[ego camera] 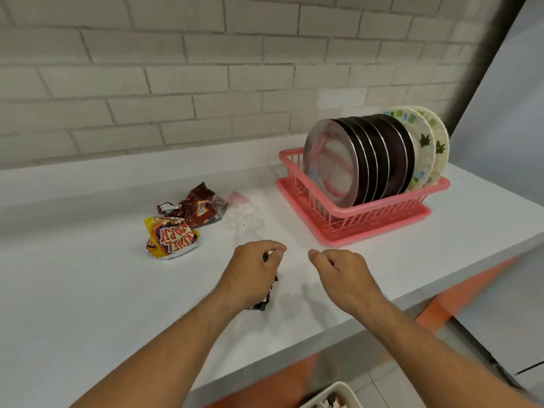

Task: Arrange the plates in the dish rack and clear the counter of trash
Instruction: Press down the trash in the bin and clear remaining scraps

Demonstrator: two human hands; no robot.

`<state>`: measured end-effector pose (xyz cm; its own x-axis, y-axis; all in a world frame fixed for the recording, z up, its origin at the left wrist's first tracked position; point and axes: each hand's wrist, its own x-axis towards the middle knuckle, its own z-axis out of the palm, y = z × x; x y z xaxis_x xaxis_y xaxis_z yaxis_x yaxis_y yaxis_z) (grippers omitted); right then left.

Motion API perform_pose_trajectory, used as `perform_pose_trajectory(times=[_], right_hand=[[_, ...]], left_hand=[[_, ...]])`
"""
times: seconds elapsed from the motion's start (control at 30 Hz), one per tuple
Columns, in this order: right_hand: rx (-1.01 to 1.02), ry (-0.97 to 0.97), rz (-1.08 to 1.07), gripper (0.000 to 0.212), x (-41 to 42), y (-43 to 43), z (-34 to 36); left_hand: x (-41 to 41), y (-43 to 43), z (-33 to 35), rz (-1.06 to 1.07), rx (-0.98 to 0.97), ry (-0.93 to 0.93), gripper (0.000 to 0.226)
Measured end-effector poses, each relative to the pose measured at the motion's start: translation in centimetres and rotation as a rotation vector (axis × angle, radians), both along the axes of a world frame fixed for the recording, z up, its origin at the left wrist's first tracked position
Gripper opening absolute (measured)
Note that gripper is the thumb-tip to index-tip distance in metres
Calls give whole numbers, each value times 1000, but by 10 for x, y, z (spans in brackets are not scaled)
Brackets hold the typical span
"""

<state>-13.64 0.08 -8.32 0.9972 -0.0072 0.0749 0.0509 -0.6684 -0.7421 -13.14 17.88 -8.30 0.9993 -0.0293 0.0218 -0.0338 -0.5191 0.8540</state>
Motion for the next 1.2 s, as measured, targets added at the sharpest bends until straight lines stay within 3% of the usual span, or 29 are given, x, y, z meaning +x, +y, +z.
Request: perform_pose_trajectory(times=[0.03,0.13,0.2,0.3,0.37,0.47,0.6,0.7,0.87,0.93,1.03,1.1,1.2], right_hand=[[18,18,-4,47,-6,-13,0],[37,148,48,26,-25,-58,-2],[85,275,102,21,-38,-90,-5],[207,395,129,32,-53,-137,-16],[257,436,155,40,-59,-164,-28],[318,512,200,57,-70,-190,-44],[325,600,274,65,-84,-212,-62],[311,579,250,44,-87,-226,-85],[101,657,153,13,-97,-248,-131],[-34,720,120,19,-104,-255,-151],[-375,572,164,27,-112,-257,-178],[-390,506,138,27,-114,-254,-195],[-254,507,74,27,-110,-243,-227]], left_hand=[[-6,-12,1,10,-10,-3,20],[-28,-53,-2,89,-68,4,49],[-43,-82,-7,143,-130,16,51],[-64,-119,-13,38,-175,164,42],[-78,-139,-20,-72,-114,291,61],[-98,-163,-37,-85,-22,300,74],[-113,-182,-61,14,-140,246,59],[-116,-187,-85,37,-119,228,42],[-123,-198,-136,-127,110,283,27],[-126,-201,-158,-151,147,334,23],[-128,-203,-189,-148,211,391,20],[-126,-203,-207,-121,262,374,17],[-117,-202,-236,-140,338,323,12]])
